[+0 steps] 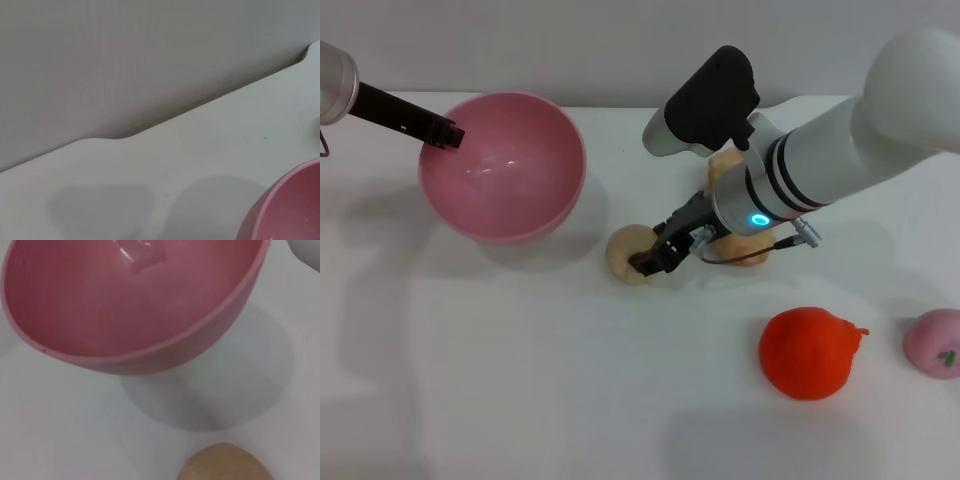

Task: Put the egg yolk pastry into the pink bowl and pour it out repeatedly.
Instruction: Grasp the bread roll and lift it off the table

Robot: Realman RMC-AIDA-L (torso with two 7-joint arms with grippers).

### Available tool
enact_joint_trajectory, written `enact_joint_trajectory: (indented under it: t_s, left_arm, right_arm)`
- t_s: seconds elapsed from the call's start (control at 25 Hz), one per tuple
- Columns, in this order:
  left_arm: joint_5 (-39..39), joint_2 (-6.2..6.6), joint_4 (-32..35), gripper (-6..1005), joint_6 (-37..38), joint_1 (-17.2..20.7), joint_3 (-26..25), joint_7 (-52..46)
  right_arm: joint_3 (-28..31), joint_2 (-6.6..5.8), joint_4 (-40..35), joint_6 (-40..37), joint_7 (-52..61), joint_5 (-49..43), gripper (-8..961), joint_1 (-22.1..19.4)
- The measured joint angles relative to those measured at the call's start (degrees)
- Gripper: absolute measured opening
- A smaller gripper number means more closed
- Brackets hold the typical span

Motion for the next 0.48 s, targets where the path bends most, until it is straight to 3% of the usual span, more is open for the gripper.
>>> enact_joint_trajectory:
  t_s: [0.48]
  left_arm:
    - [0.0,-0.28,0.1,42,0.1,0.2,0.1,0.2]
  right_arm:
    - [0.6,-0.18,-1.4,0.2,0.1,0.0,365,-1.7]
